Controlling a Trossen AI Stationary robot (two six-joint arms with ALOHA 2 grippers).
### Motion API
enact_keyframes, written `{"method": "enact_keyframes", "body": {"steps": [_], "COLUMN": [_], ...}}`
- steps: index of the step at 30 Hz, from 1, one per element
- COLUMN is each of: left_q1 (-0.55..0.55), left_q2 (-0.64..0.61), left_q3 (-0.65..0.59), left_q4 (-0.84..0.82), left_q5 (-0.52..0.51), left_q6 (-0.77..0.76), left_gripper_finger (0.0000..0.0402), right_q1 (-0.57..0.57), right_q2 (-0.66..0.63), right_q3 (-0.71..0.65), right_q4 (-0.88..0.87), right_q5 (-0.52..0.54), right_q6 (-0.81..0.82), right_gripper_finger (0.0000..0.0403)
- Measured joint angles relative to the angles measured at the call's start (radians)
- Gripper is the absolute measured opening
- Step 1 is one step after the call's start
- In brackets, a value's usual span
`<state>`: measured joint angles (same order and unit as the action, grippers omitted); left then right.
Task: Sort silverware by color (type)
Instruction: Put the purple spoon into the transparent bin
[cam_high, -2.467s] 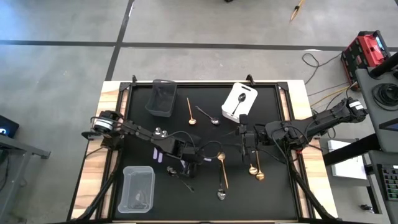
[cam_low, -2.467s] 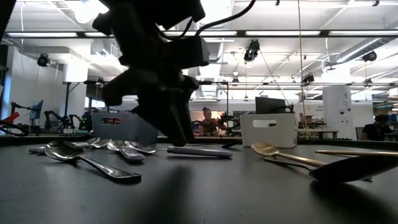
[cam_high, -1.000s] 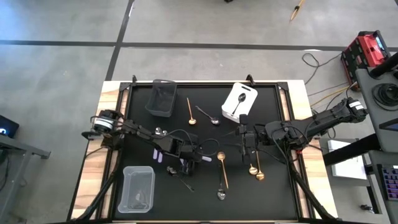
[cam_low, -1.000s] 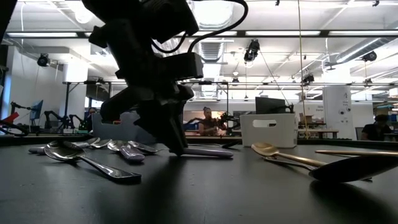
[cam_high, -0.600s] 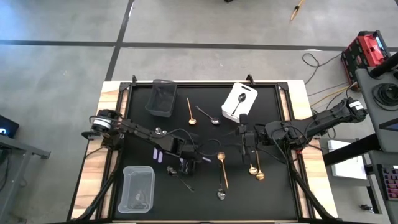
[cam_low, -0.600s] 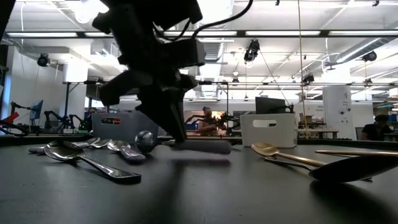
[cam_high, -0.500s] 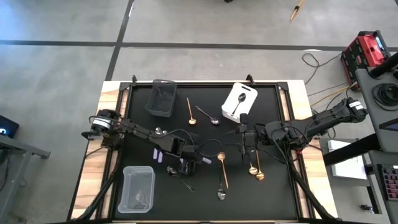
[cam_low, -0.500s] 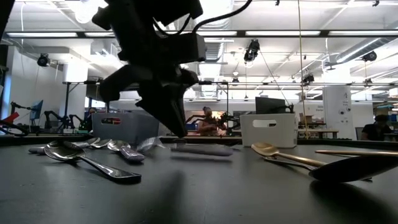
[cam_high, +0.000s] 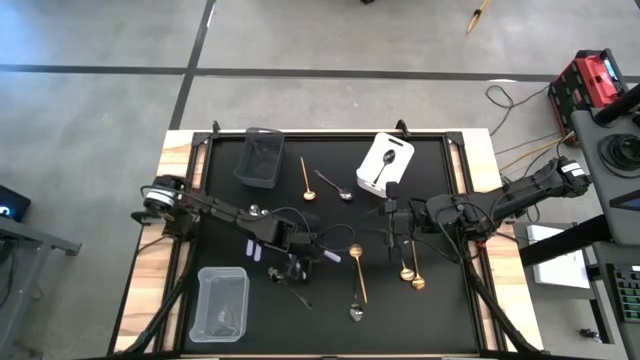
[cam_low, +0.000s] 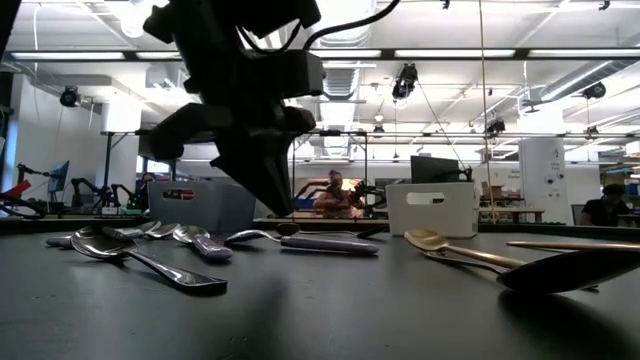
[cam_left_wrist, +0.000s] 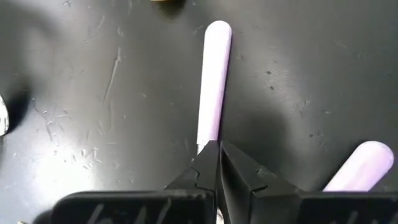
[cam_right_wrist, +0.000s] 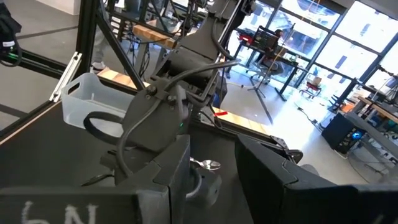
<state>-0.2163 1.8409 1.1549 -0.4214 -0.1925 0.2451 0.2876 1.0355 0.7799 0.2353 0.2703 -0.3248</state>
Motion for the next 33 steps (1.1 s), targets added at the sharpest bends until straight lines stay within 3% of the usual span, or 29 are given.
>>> {"method": "enact_keyframes", "body": {"steps": [5, 14, 18, 25, 33], "left_q1": [0.003, 0.009, 0.021, 0.046, 0.058], "left_q2": [-0.003, 0.016, 0.016, 0.017, 0.015], "left_q3": [-0.002, -0.028, -0.031, -0.042, -0.083], "left_q4": [-0.042, -0.083, -0.081, -0.079, -0.033], "left_q5": [-0.001, -0.057, -0.071, -0.086, -0.080], "left_q6": [0.000, -0.029, -0.036, -0.049, -0.071], "left_gripper_finger": [0.0029, 0.0149, 0.0180, 0.0181, 0.0141], "right_q1": [0.000, 0.000, 0.000, 0.000, 0.000], "right_q2": [0.000, 0.000, 0.000, 0.000, 0.000], "right_q3": [0.000, 0.000, 0.000, 0.000, 0.000], "right_q4": [0.000, 0.000, -0.002, -0.007, -0.014], "right_q5": [0.000, 0.000, 0.000, 0.000, 0.001], "right_q6": [0.000, -0.004, -0.004, -0.006, -0.008], "right_gripper_finger": [0.0118, 0.0118, 0.0118, 0.0118, 0.0118]}}
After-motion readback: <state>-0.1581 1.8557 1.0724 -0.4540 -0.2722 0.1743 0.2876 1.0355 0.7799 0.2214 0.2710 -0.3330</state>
